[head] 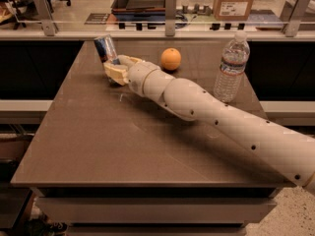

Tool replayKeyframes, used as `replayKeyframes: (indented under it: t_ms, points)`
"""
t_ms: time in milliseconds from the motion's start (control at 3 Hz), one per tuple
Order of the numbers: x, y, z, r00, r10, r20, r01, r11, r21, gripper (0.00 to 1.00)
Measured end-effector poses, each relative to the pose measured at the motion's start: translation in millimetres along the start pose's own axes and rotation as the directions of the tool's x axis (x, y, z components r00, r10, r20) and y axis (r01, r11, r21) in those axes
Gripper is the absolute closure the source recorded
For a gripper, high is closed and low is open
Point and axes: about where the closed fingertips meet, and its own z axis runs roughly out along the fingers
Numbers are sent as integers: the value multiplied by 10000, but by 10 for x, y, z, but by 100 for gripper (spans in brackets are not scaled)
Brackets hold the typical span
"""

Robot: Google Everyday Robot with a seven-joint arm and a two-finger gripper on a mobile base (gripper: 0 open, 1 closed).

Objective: Place redbull can upright

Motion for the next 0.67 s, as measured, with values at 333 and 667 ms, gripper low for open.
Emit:
replayKeyframes:
  t_ms: [333,667]
  points:
    - [-3,-24,10,10000,43,-2,-43,10000,19,81]
    - [-18,-54,25,10000,43,-8,-43,9999,114,58]
